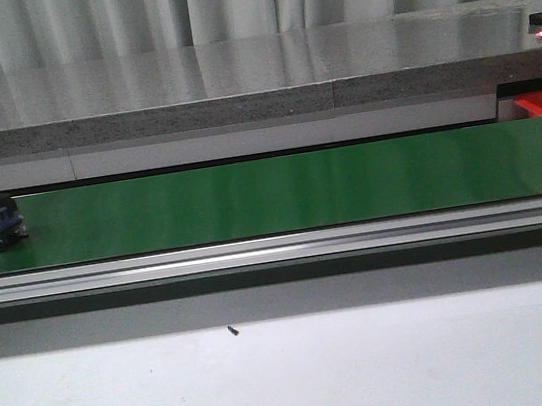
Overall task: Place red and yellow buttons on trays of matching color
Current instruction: 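Grasp a red push button with the left gripper, then place the red button on the conveyor belt and release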
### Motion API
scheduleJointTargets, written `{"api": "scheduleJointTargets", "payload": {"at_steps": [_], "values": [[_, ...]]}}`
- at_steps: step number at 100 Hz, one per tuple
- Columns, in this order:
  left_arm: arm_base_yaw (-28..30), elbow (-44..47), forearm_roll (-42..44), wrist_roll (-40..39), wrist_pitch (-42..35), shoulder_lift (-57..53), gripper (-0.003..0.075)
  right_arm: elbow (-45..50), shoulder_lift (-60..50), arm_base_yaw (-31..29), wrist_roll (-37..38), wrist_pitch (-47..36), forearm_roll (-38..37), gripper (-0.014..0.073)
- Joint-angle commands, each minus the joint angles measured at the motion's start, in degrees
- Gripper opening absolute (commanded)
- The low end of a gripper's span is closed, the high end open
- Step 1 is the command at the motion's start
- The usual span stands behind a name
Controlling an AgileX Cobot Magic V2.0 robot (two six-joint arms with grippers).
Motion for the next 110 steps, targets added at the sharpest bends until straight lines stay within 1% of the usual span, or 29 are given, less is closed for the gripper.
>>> {"api": "scheduleJointTargets", "payload": {"at_steps": [1, 14, 33, 40, 52, 59, 73, 86, 98, 110], "values": [[-0.01, -1.43, -0.57, 0.02, -0.12, -2.52, 0.0428, -1.08, -0.74, -0.07, -0.02, -4.31, -0.65, -0.0067], [-0.01, -1.43, -0.57, 0.02, 0.08, -2.52, 0.034, -1.08, -0.74, -0.07, -0.02, -4.31, -0.65, -0.0067], [-0.01, -1.43, -0.57, 0.02, 0.81, -2.52, 0.0143, -1.08, -0.74, -0.07, -0.02, -4.31, -0.65, -0.0067], [-0.01, -1.43, -0.57, 0.02, 1.19, -2.78, 0.0086, -1.08, -0.74, -0.07, -0.02, -4.31, -0.65, -0.0067], [-0.01, -2.23, -0.57, 0.02, 2.46, -4.57, 0.0019, -1.08, -0.74, -0.07, -0.02, -4.31, -0.65, -0.0067], [-0.01, -3.56, -1.1, 0.02, 3.56, -6.42, 0.0005, -1.08, -0.74, -0.07, -0.02, -4.31, -0.65, -0.0067], [-0.01, -7.61, -4.58, 0.02, 6.72, -10.89, 0.0004, -1.08, -0.74, -0.07, -0.02, -4.31, -0.65, -0.0067], [-1.45, -10.86, -8.27, 0.02, 8.72, -15.04, 0.0004, -1.08, -0.74, -0.07, -0.02, -4.31, -0.65, -0.0067], [-5.12, -12.3, -9.91, 0.02, 10.02, -17.54, 0.0004, -1.08, -0.74, -0.07, -0.02, -4.31, -0.65, -0.0067], [-11.64, -12.31, -9.9, 0.02, 11.61, -18.11, 0.0004, -1.08, -0.74, -0.07, -0.02, -4.31, -0.65, -0.0067]]}}
